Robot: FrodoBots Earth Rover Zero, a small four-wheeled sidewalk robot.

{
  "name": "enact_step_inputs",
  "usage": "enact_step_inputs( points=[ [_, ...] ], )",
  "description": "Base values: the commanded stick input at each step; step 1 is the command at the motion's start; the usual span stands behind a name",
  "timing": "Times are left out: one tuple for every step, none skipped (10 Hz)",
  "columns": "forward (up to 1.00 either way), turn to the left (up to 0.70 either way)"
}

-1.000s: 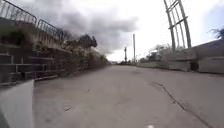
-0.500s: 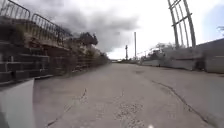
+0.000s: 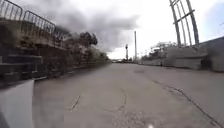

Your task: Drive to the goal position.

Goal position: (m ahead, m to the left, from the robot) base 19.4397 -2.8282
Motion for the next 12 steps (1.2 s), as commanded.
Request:
enact_step_inputs(
  points=[
    [0.7, 0.0],
    [0.7, 0.0],
    [0.7, 0.0],
    [0.7, 0.0],
    [0.7, 0.0],
    [0.7, 0.0],
    [0.7, 0.0],
    [0.7, 0.0],
    [0.7, 0.0],
    [0.7, 0.0],
    [0.7, 0.0],
    [0.7, 0.0]
  ],
)
